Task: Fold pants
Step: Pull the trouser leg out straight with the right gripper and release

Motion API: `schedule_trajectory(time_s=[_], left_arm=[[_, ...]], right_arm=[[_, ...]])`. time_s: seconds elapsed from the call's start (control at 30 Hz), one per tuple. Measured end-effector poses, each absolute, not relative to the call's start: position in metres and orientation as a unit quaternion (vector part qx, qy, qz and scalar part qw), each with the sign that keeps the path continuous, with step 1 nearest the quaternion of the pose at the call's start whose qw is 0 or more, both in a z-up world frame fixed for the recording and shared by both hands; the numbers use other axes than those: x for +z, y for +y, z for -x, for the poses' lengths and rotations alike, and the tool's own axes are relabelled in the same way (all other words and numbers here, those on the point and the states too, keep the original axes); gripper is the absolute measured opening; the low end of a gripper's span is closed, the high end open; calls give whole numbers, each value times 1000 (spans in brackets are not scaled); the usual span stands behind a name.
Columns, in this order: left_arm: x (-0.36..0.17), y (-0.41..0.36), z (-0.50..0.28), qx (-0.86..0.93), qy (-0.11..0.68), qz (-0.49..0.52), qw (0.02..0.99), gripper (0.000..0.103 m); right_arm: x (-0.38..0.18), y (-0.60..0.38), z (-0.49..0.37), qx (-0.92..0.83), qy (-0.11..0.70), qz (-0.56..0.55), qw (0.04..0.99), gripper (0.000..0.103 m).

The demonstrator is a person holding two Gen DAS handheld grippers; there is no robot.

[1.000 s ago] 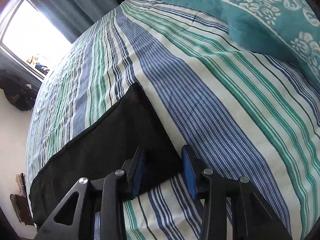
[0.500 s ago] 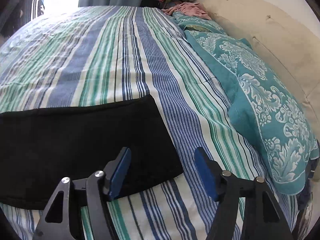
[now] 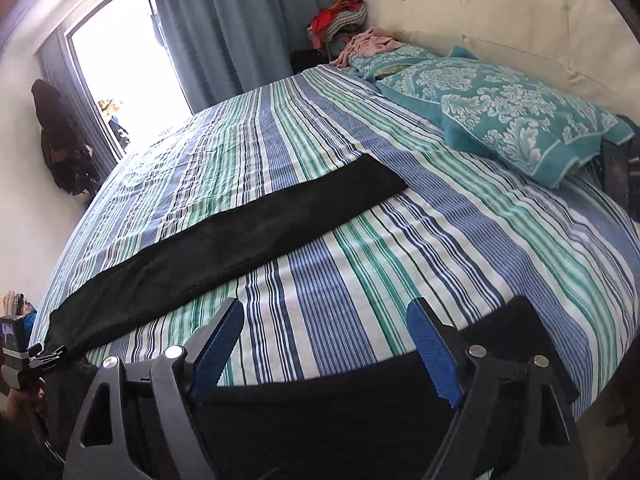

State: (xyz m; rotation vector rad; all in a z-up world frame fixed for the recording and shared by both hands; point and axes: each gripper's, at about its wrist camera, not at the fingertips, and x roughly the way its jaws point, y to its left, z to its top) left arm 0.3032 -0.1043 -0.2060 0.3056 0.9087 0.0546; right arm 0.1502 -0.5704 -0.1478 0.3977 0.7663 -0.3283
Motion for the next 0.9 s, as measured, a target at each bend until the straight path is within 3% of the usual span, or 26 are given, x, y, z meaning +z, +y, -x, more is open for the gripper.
schedule_trajectory(time_s=[0.13,0.23,0.27,0.3,0.33,0.43,0.6,0.73,0.9], left_arm=[[-188,-111,-244,-49,433,-95,895,102],[-229,-120,-212,-58,473,-118,871,102],[-247,-120,-203,-45,496,-126,858,102],[-259,-114,-193,-36,508,-110,853,102],[-259,-105,-184,-27,497,-75,864,102],[-246,-98,-185,-32,511,-57,857,102],[-222,-82,-181,-12,468,-34,883,102],[-256,-67,-186,13,517,-41,855,103],[-258,-59,-190,2,522,-24,852,103]], right_arm=[[-187,-573,-127,-155,418,-263,856,91],[-237,-599,-115,-193,461,-311,809,90],[-247,-611,-102,-214,456,-330,798,85],[-248,-621,-86,-213,424,-363,802,75],[-244,-628,-71,-220,402,-393,797,75],[-223,-633,-38,-288,386,-386,787,81],[-181,-593,-23,-278,341,-338,832,83],[-168,-519,-45,-201,340,-303,867,88],[-184,-420,-94,-61,388,-274,878,88]])
